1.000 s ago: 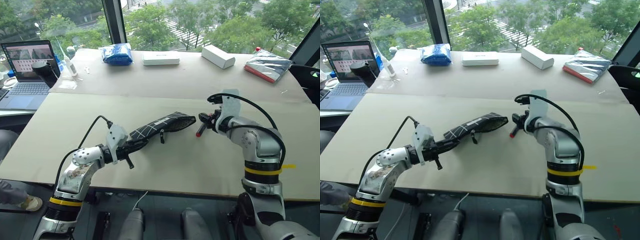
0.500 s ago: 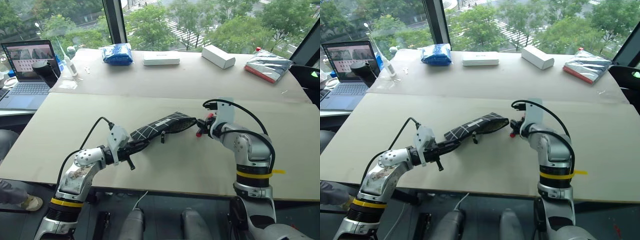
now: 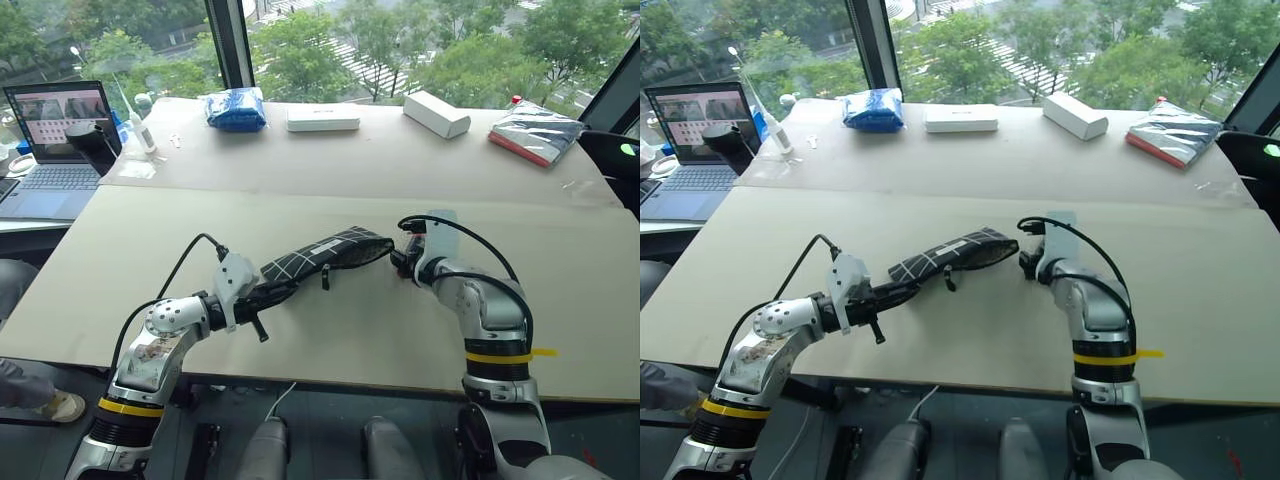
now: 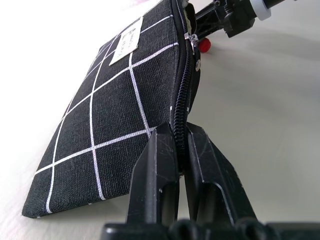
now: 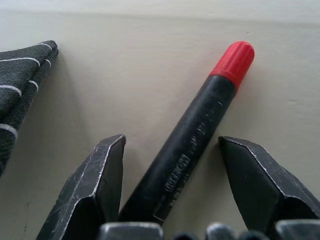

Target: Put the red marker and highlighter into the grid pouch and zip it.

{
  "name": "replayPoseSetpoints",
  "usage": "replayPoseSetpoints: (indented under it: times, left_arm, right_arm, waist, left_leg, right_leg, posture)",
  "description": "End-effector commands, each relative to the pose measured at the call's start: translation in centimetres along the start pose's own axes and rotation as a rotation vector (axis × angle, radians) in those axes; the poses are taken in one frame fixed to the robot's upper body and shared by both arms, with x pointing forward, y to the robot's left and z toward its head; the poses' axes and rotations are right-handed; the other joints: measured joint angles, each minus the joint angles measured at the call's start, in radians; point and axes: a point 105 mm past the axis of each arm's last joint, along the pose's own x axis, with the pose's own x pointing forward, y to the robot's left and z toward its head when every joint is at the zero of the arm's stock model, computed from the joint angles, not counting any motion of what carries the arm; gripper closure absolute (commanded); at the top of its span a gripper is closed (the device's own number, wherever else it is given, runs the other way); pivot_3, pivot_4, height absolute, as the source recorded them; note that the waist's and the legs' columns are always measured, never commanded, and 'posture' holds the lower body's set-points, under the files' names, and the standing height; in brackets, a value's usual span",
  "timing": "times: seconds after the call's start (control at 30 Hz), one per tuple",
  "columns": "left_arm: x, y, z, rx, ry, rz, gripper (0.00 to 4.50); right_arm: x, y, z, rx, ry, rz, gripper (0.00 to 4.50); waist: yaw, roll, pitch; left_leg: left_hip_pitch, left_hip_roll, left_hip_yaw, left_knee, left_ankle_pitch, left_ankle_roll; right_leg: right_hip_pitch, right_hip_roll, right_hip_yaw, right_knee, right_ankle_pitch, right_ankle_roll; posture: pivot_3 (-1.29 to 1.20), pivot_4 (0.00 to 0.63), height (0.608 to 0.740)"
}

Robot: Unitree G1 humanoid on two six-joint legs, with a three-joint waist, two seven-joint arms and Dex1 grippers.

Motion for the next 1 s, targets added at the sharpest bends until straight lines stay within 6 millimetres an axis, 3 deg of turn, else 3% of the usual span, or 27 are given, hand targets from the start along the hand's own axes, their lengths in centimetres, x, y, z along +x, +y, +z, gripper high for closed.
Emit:
replayPoseSetpoints:
  times: [0.03,0.23,0.43,0.53,0.6,0.63,0.73,0.83,0.9,1.0]
  left_arm:
    - [-0.1,-0.3,0.8,0.04,-0.027,-0.01,4.5]
    - [-0.3,-0.1,0.9,0.044,-0.024,-0.003,4.5]
    - [-0.3,-0.1,0.9,0.041,-0.025,-0.006,4.5]
    - [-0.2,-0.2,1.0,0.04,-0.026,-0.011,4.5]
    - [-0.1,-0.2,0.9,0.041,-0.024,-0.018,4.5]
    - [0.0,-0.3,1.0,0.042,-0.024,-0.022,4.5]
    - [0.1,-0.5,1.0,0.041,-0.024,-0.035,4.5]
    - [0.2,-0.5,0.9,0.041,-0.023,-0.041,4.5]
    - [0.2,-0.6,0.9,0.041,-0.023,-0.043,4.5]
    - [0.3,-0.6,0.9,0.041,-0.024,-0.05,4.5]
  right_arm:
    - [0.4,-0.6,-1.7,-0.005,0.039,-0.031,1.8]
    - [0.3,-1.4,-1.2,0.0,0.011,-0.045,3.86]
    - [0.2,-2.6,-0.2,-0.019,-0.024,-0.087,3.98]
    - [-1.0,-3.2,5.1,-0.126,-0.281,-0.06,3.98]
    - [-3.3,-3.2,9.4,-0.395,-0.525,-0.044,3.98]
    - [-4.5,-2.6,10.4,-0.567,-0.606,0.005,3.98]
    - [-6.6,-1.1,9.4,-0.903,-0.671,0.186,3.98]
    - [-8.0,-0.5,6.0,-1.107,-0.586,0.406,3.98]
    - [-8.9,-0.4,3.9,-1.171,-0.516,0.528,3.98]
    - [-9.5,-0.4,3.0,-1.222,-0.48,0.567,3.98]
  waist:
    - [0.0,-0.001,0.0]
    - [0.0,-0.001,0.0]
    - [0.0,-0.001,0.0]
    - [0.005,0.0,0.0]
    - [0.006,0.003,0.002]
    - [0.005,0.005,0.003]
    - [0.002,0.005,0.003]
    - [-0.006,0.003,0.003]
    - [-0.003,0.003,0.003]
    - [-0.003,0.003,0.004]
  left_leg:
    - [0.001,0.0,0.0,0.0,0.0,0.0]
    - [0.001,0.0,0.0,0.0,0.0,0.0]
    - [0.002,0.0,0.0,0.0,0.0,0.0]
    - [0.001,0.0,0.0,0.0,0.0,0.0]
    - [-0.002,0.0,0.0,0.001,0.0,0.0]
    - [-0.003,0.0,0.0,0.001,0.0,0.0]
    - [-0.003,0.0,0.001,-0.002,0.0,0.0]
    - [-0.002,0.0,0.001,-0.003,-0.001,0.001]
    - [-0.003,0.0,0.001,-0.002,-0.001,0.001]
    - [-0.003,0.0,0.002,0.0,-0.001,0.001]
  right_leg:
    - [0.0,0.0,0.0,0.0,0.0,0.0]
    - [0.001,0.0,0.0,0.0,-0.002,0.003]
    - [0.0,0.0,0.0,0.001,-0.002,0.003]
    - [0.0,0.0,0.0,0.001,-0.002,0.003]
    - [-0.001,0.0,0.0,0.001,-0.002,0.004]
    - [-0.002,0.0,0.0,0.0,-0.002,0.004]
    - [-0.002,0.0,0.0,-0.004,-0.003,0.006]
    - [-0.001,0.0,0.0,-0.004,-0.003,0.006]
    - [-0.001,-0.001,0.0,-0.004,-0.003,0.006]
    - [-0.001,-0.001,0.001,-0.004,-0.003,0.006]
  posture:
    - [0.0,0.15,0.74]
    - [0.0,0.15,0.74]
    - [0.0,0.15,0.74]
    - [0.0,0.15,0.74]
    - [0.0,0.15,0.74]
    - [0.0,0.15,0.74]
    - [0.0,0.15,0.74]
    - [0.0,0.15,0.74]
    - [0.0,0.15,0.74]
    - [0.0,0.15,0.74]
